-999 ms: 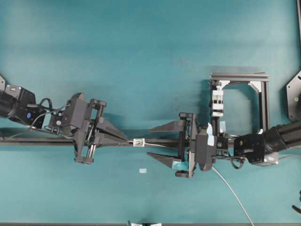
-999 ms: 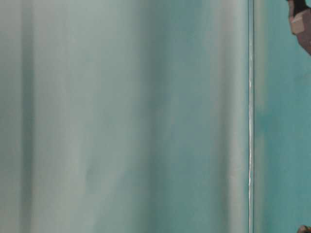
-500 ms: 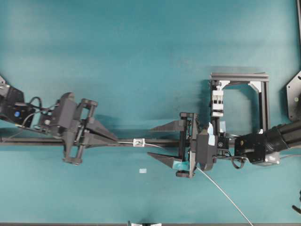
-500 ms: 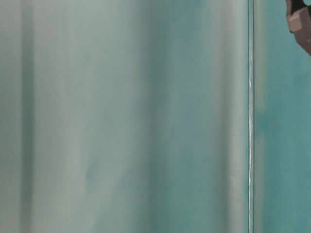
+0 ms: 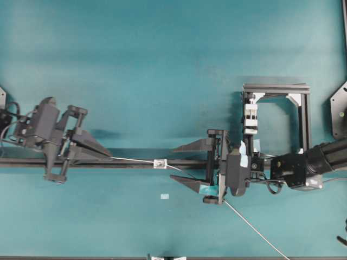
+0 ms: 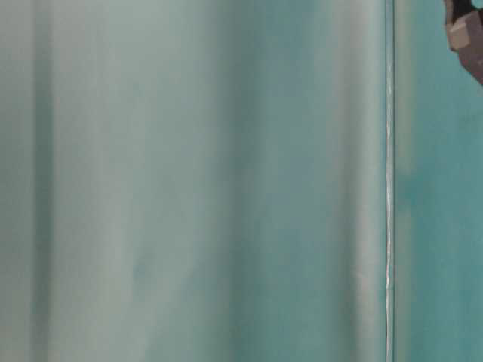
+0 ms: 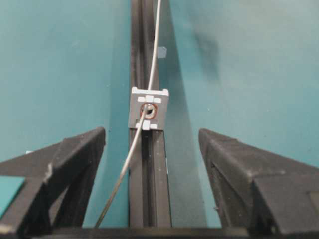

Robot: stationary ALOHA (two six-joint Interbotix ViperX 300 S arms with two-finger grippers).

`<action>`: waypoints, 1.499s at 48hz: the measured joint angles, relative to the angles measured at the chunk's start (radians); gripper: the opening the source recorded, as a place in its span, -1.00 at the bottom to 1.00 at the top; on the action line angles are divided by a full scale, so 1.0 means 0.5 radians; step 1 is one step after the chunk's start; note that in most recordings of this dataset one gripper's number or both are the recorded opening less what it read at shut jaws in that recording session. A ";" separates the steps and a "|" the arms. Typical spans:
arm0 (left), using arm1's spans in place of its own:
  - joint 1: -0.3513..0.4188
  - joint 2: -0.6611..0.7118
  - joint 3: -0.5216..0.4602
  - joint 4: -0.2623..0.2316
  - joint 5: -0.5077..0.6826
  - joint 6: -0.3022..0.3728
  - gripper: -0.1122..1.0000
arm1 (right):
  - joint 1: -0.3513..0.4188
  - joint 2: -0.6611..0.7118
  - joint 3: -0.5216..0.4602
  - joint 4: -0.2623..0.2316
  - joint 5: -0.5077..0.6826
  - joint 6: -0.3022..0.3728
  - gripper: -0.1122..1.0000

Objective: Insert the wire through the hole in the metal fitting marked with a red label. (retake)
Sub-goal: 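Grasp the wire tip with the left gripper and pull it leftward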

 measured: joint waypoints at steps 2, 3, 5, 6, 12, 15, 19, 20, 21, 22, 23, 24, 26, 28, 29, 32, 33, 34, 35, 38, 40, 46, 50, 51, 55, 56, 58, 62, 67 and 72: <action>-0.009 -0.037 0.015 0.000 0.040 -0.003 -0.98 | 0.000 0.000 0.000 0.000 0.000 0.000 0.69; -0.012 -0.058 0.025 0.000 0.064 0.000 -0.98 | 0.000 0.000 0.000 -0.003 0.000 0.000 0.69; -0.021 -0.098 0.040 0.000 0.104 0.000 -0.98 | 0.000 0.000 0.003 -0.003 0.000 0.000 0.69; -0.028 -0.120 0.046 0.000 0.126 0.000 -0.98 | 0.000 0.000 0.000 0.000 0.000 0.000 0.69; -0.052 -0.267 0.110 0.000 0.245 0.000 -0.98 | 0.000 0.000 0.000 0.000 0.000 0.000 0.69; -0.052 -0.334 0.147 0.003 0.276 0.000 -0.98 | 0.000 0.000 0.000 0.000 0.000 0.000 0.69; -0.055 -0.417 0.206 0.006 0.295 0.000 -0.98 | 0.000 0.000 0.000 0.000 0.000 0.000 0.69; -0.055 -0.439 0.218 0.009 0.298 -0.003 -0.98 | 0.000 0.000 0.000 0.000 0.000 0.000 0.69; -0.055 -0.460 0.233 0.009 0.301 0.000 -0.98 | 0.000 0.000 0.000 0.000 0.000 0.000 0.69; -0.055 -0.482 0.249 0.009 0.307 0.000 -0.98 | 0.000 0.000 0.000 0.000 0.000 0.000 0.69; -0.055 -0.503 0.261 0.009 0.310 0.000 -0.98 | 0.000 0.000 0.000 -0.003 -0.003 0.000 0.69; -0.055 -0.525 0.276 0.009 0.319 0.000 -0.98 | 0.000 0.000 0.003 0.000 0.000 0.000 0.69; -0.055 -0.561 0.295 0.009 0.334 0.000 -0.98 | 0.000 0.000 0.000 0.000 0.000 0.000 0.69; -0.058 -0.604 0.307 0.012 0.371 0.000 -0.98 | 0.000 0.000 0.000 0.000 0.000 0.000 0.69; -0.058 -0.623 0.310 0.012 0.390 0.000 -0.98 | 0.000 0.000 0.000 0.000 0.000 0.000 0.69; -0.058 -0.653 0.313 0.012 0.442 0.000 -0.98 | 0.003 0.000 0.000 0.000 0.000 0.000 0.69; -0.058 -0.660 0.310 0.012 0.463 0.000 -0.98 | 0.000 0.000 0.000 0.000 0.000 0.000 0.69; -0.058 -0.666 0.310 0.015 0.482 0.000 -0.98 | 0.000 0.000 0.000 -0.003 0.000 0.000 0.69; -0.061 -0.669 0.310 0.015 0.497 0.000 -0.98 | 0.000 0.000 0.000 0.000 0.000 0.000 0.69; -0.061 -0.672 0.304 0.015 0.537 0.000 -0.98 | 0.000 0.000 0.000 0.000 0.000 0.000 0.69; -0.061 -0.675 0.304 0.012 0.552 0.000 -0.98 | 0.000 0.000 0.000 0.000 -0.003 0.000 0.69; -0.061 -0.678 0.295 0.012 0.558 -0.015 -0.98 | 0.000 0.000 0.000 0.000 0.000 0.000 0.69; -0.061 -0.681 0.273 0.009 0.561 -0.015 -0.98 | 0.000 0.000 0.000 0.000 0.000 0.000 0.69; -0.061 -0.681 0.267 0.009 0.561 -0.015 -0.98 | 0.000 0.000 0.000 0.000 -0.003 0.000 0.69; -0.061 -0.681 0.245 0.009 0.577 -0.015 -0.98 | 0.000 0.000 0.000 0.000 0.000 0.000 0.69; -0.061 -0.681 0.242 0.009 0.580 -0.015 -0.98 | 0.000 0.000 0.000 -0.003 0.000 0.000 0.69; -0.061 -0.675 0.236 0.009 0.589 -0.015 -0.98 | 0.000 0.000 0.000 0.000 0.000 0.000 0.69; -0.061 -0.669 0.227 0.009 0.601 -0.015 -0.98 | 0.000 0.000 0.000 -0.003 0.000 0.000 0.69; -0.061 -0.650 0.209 0.006 0.604 -0.018 -0.91 | 0.000 0.000 0.000 0.000 0.000 -0.006 0.69; -0.061 -0.629 0.193 0.006 0.607 -0.021 -0.68 | 0.000 0.000 0.000 0.000 0.000 -0.006 0.69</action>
